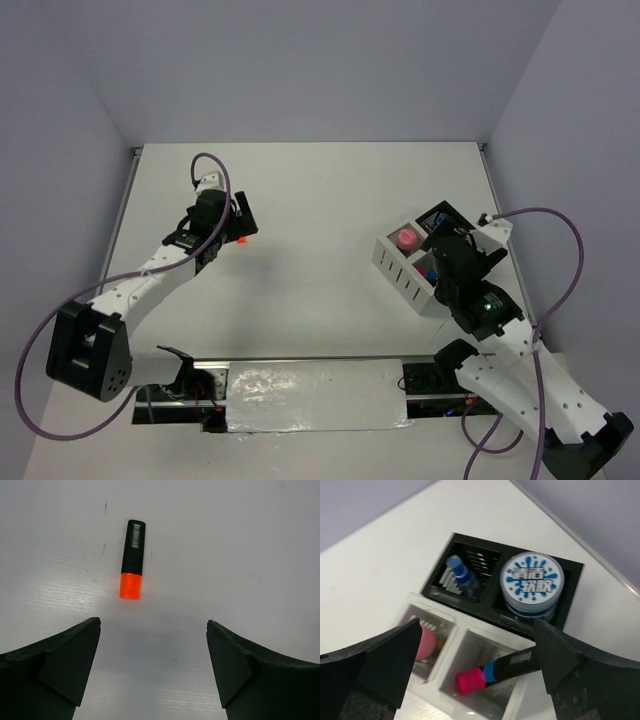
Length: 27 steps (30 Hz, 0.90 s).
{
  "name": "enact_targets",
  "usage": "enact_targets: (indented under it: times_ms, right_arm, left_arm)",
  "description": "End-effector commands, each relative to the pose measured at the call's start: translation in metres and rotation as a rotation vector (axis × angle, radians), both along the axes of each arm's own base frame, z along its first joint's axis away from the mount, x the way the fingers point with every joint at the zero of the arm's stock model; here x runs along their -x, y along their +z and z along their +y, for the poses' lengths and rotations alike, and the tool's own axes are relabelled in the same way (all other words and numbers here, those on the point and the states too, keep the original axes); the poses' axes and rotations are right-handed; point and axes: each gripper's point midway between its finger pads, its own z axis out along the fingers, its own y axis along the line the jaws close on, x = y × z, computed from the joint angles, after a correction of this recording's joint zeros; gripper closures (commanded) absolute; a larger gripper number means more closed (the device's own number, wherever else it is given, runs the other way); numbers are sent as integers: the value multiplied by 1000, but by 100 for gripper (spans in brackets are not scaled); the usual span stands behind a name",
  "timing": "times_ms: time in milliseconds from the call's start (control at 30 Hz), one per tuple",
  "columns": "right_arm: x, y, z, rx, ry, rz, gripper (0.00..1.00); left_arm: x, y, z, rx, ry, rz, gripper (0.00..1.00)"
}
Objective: Sort the stationery into containers
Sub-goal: Place the stationery in the storage box, then pick up the stationery from the center of the board.
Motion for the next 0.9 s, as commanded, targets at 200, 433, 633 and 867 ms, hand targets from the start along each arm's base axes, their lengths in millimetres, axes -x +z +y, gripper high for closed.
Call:
enact_targets:
  times_ms: [200,433,633,867]
  right_arm:
    - [-5,38,32,-53,241,-106,0]
    - [-7,46,53,-72,367,-136,0]
    - [-8,46,60,-71,406,-144,0]
    - [-9,46,64,-76,423,-145,0]
  left_arm:
    - [-53,-23,-9,-9,-82,51,1]
    - [-75,-67,1,-54,-28,173,4]
    - [-79,-109,14,-74,22,290,12]
    - [-70,-138,15,-87,19,364,58]
